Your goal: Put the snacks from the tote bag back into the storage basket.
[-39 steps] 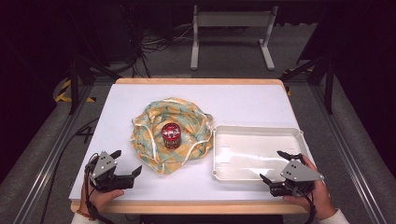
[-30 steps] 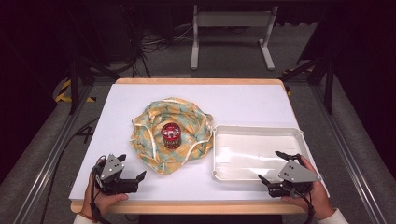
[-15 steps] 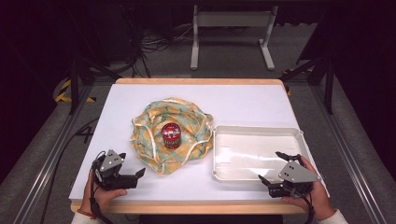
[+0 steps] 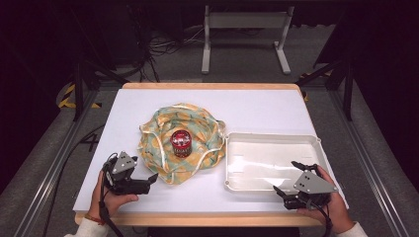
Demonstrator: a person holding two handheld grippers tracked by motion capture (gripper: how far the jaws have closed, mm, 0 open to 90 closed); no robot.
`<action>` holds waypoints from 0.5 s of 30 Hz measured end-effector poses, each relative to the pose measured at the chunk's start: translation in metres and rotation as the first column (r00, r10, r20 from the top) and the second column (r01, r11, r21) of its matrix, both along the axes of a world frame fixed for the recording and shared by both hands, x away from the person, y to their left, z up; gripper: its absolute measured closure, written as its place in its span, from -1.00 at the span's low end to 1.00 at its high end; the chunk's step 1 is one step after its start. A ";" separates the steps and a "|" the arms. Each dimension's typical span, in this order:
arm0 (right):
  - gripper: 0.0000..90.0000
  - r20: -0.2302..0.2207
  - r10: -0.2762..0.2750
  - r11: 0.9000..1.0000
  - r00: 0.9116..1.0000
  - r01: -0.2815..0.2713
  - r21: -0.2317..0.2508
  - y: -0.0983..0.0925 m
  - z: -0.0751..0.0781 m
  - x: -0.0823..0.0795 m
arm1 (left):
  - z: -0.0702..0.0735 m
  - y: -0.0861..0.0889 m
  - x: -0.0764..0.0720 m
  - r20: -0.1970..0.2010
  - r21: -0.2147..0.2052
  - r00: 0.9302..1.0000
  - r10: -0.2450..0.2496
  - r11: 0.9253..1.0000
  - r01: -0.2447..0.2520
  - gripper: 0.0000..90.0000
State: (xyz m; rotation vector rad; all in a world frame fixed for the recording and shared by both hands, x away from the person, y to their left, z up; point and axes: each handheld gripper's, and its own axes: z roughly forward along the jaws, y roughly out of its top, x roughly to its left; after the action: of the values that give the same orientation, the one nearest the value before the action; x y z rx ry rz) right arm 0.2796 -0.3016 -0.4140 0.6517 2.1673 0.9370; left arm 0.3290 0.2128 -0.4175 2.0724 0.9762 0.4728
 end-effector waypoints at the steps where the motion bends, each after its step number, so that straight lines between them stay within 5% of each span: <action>1: -0.81 0.001 0.001 1.000 1.000 -0.001 0.002 0.000 0.000 0.000 | 0.001 -0.001 0.000 -0.007 -0.004 1.000 -0.005 1.000 0.005 -0.83; 15: -0.81 0.001 0.000 1.000 1.000 0.000 0.000 0.000 0.000 -0.001 | 0.020 -0.028 0.014 0.013 0.044 0.997 -0.074 0.996 0.074 -0.83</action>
State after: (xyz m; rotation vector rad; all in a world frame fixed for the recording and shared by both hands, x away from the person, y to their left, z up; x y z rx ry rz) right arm 0.2789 -0.3018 -0.4136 0.6512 2.1665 0.9369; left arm 0.3432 0.1848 -0.3980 2.1329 0.8843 0.4739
